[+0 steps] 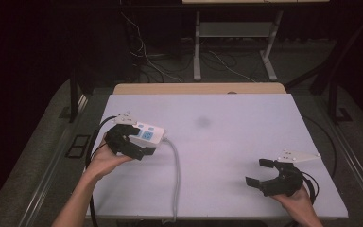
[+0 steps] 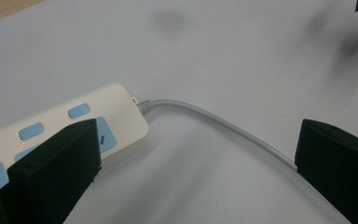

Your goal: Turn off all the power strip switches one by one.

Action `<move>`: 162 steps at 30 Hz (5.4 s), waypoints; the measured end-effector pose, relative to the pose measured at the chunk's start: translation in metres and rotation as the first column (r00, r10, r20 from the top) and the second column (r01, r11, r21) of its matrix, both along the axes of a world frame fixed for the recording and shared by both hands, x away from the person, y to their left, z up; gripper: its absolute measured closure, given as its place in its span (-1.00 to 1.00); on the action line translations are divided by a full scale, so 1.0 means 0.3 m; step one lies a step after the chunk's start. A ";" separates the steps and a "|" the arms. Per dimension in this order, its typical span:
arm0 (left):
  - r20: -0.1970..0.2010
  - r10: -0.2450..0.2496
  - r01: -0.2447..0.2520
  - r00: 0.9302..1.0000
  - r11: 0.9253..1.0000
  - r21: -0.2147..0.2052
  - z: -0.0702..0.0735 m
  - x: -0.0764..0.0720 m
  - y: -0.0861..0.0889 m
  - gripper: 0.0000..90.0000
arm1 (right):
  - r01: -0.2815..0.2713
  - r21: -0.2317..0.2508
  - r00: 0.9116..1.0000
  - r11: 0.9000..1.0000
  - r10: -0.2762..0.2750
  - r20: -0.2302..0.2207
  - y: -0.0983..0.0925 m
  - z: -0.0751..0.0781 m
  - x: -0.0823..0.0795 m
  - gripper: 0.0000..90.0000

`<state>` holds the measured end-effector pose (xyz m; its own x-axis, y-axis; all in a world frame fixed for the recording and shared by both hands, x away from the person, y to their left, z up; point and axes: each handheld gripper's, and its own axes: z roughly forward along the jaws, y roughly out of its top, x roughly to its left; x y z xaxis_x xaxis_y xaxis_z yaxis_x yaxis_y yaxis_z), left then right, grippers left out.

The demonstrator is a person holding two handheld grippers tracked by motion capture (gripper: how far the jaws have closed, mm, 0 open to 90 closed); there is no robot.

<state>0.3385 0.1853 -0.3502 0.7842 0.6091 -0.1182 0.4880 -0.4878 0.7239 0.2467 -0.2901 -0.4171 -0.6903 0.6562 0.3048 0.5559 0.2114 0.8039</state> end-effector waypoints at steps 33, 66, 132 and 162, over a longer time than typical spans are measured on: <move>-0.018 -0.016 0.018 1.000 0.997 0.080 0.034 0.185 -0.039 -0.98 | -0.017 -0.007 1.000 1.000 0.017 -0.008 0.004 -0.004 0.002 -0.98; -0.017 0.086 -0.082 0.996 0.987 0.139 -0.057 0.322 -0.032 0.48 | -0.024 -0.012 1.000 1.000 0.024 -0.011 -0.003 -0.006 0.003 -0.98; -0.145 0.144 -0.129 0.979 0.986 0.108 -0.199 0.387 -0.005 0.99 | -0.008 -0.028 1.000 1.000 0.009 0.005 -0.018 -0.001 0.001 -0.98; -0.128 0.175 -0.167 0.976 0.984 0.066 -0.151 0.382 0.044 0.99 | 0.007 -0.019 1.000 1.000 -0.007 -0.001 -0.027 -0.003 0.006 -0.98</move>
<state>0.4531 0.1985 -0.3954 0.6475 0.7412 -0.1770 0.6576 -0.4261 0.6213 0.2484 -0.2981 -0.4180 -0.6852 0.6668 0.2929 0.5582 0.2225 0.7993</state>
